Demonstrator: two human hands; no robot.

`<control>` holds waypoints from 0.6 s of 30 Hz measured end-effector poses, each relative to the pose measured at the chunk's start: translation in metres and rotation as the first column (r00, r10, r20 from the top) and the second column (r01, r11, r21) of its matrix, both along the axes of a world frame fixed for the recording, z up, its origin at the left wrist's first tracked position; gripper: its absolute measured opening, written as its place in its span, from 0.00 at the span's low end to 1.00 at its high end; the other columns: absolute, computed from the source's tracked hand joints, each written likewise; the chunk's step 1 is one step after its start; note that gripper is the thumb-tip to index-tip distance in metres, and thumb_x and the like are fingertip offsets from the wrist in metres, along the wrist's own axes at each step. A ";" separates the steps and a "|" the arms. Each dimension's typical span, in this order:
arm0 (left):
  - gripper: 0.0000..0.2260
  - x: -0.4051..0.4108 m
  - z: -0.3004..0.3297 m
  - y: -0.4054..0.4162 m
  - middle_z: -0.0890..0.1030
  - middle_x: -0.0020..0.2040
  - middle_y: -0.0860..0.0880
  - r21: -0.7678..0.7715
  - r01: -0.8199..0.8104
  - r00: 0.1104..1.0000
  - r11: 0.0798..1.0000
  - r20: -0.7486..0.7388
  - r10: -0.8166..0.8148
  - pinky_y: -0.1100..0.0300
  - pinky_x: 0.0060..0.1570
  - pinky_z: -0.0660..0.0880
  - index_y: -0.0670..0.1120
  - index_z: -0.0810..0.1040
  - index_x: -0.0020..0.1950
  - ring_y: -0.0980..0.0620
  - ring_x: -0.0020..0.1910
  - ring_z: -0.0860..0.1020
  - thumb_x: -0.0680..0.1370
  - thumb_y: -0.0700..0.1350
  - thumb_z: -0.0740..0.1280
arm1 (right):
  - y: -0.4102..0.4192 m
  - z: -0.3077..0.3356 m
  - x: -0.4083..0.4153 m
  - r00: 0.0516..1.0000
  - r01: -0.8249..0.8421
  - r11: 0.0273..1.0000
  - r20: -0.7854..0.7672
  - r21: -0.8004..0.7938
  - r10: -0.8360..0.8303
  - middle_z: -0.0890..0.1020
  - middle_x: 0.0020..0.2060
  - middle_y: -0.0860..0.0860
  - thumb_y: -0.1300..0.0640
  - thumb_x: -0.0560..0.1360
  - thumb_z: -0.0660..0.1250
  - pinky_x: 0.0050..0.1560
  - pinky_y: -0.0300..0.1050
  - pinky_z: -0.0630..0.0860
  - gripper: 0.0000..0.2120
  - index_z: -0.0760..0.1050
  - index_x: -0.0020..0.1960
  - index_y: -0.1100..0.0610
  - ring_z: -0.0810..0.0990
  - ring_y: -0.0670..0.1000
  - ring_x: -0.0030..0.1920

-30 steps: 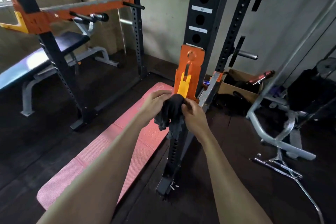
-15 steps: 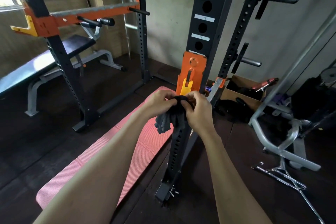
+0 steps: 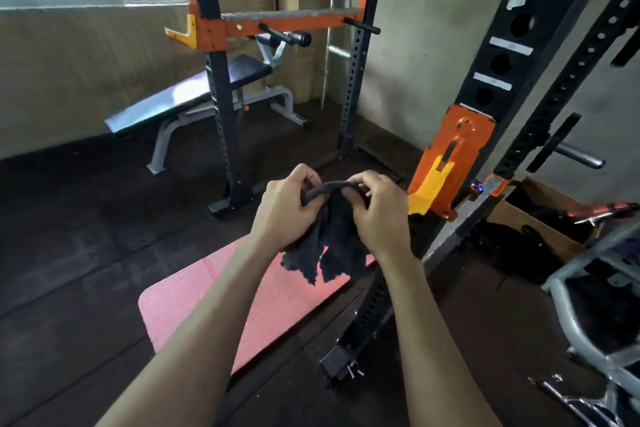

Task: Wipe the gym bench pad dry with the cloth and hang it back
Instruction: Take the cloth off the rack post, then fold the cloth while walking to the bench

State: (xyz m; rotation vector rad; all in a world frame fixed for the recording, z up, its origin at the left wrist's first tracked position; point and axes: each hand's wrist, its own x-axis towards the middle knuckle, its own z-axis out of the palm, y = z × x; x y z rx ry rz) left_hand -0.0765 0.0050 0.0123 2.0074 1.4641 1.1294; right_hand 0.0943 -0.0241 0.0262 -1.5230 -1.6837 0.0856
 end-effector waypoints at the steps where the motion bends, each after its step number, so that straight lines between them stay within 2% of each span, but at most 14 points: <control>1: 0.06 -0.014 -0.004 -0.005 0.79 0.32 0.55 -0.017 -0.034 0.999 0.999 -0.022 0.034 0.51 0.41 0.78 0.54 0.76 0.46 0.52 0.35 0.77 0.74 0.49 0.72 | 0.001 -0.006 -0.010 0.999 -0.040 0.998 -0.003 -0.045 0.040 0.82 0.43 0.49 0.56 0.76 0.69 0.46 0.46 0.76 0.04 0.79 0.51 0.50 0.79 0.50 0.45; 4: 0.04 -0.061 -0.013 -0.024 0.80 0.32 0.56 -0.078 -0.172 0.984 0.982 0.026 0.174 0.50 0.39 0.80 0.54 0.80 0.44 0.54 0.32 0.78 0.73 0.46 0.73 | -0.002 -0.022 -0.051 0.978 -0.205 0.968 -0.065 -0.141 0.198 0.82 0.41 0.50 0.62 0.75 0.68 0.44 0.46 0.78 0.07 0.77 0.51 0.51 0.80 0.49 0.43; 6: 0.04 -0.099 -0.017 -0.044 0.82 0.34 0.54 -0.108 -0.318 0.943 0.942 0.067 0.326 0.51 0.40 0.81 0.54 0.82 0.44 0.54 0.34 0.81 0.72 0.44 0.73 | -0.009 -0.030 -0.088 0.929 -0.363 0.914 -0.143 -0.179 0.341 0.82 0.42 0.50 0.65 0.75 0.68 0.42 0.41 0.79 0.10 0.75 0.53 0.54 0.81 0.48 0.42; 9: 0.04 -0.141 -0.021 -0.072 0.83 0.34 0.54 -0.161 -0.462 0.875 0.872 0.077 0.477 0.51 0.41 0.82 0.55 0.82 0.43 0.53 0.36 0.82 0.71 0.46 0.72 | -0.019 -0.038 -0.127 0.866 -0.498 0.838 -0.178 -0.223 0.468 0.82 0.38 0.47 0.64 0.77 0.67 0.35 0.39 0.78 0.09 0.71 0.49 0.52 0.81 0.45 0.37; 11: 0.04 -0.174 -0.025 -0.096 0.83 0.35 0.54 -0.207 -0.550 0.821 0.809 0.041 0.569 0.53 0.41 0.82 0.55 0.81 0.44 0.56 0.36 0.82 0.72 0.46 0.71 | -0.024 -0.046 -0.166 0.841 -0.540 0.812 -0.179 -0.224 0.510 0.83 0.34 0.45 0.62 0.76 0.68 0.34 0.37 0.76 0.07 0.73 0.46 0.51 0.81 0.43 0.34; 14: 0.03 -0.218 -0.032 -0.132 0.83 0.37 0.56 -0.256 -0.619 0.766 0.743 0.014 0.643 0.56 0.44 0.82 0.53 0.82 0.47 0.58 0.38 0.82 0.74 0.49 0.71 | -0.035 -0.054 -0.228 0.826 -0.553 0.797 -0.284 -0.242 0.487 0.83 0.33 0.42 0.56 0.73 0.73 0.42 0.38 0.79 0.02 0.81 0.44 0.50 0.82 0.40 0.37; 17: 0.07 -0.264 -0.037 -0.173 0.84 0.39 0.55 -0.279 -0.680 0.702 0.678 0.018 0.712 0.62 0.44 0.80 0.51 0.84 0.48 0.60 0.40 0.82 0.76 0.53 0.72 | -0.057 -0.058 -0.294 0.768 -0.630 0.723 -0.370 -0.283 0.523 0.83 0.32 0.40 0.52 0.72 0.75 0.41 0.32 0.77 0.05 0.84 0.42 0.53 0.82 0.36 0.37; 18: 0.08 -0.280 -0.039 -0.187 0.84 0.40 0.55 -0.284 -0.706 0.672 0.649 0.021 0.741 0.64 0.44 0.79 0.49 0.84 0.48 0.60 0.41 0.82 0.76 0.53 0.72 | -0.067 -0.058 -0.316 0.739 -0.664 0.688 -0.394 -0.291 0.547 0.83 0.32 0.41 0.52 0.72 0.76 0.42 0.33 0.77 0.05 0.84 0.42 0.53 0.82 0.36 0.37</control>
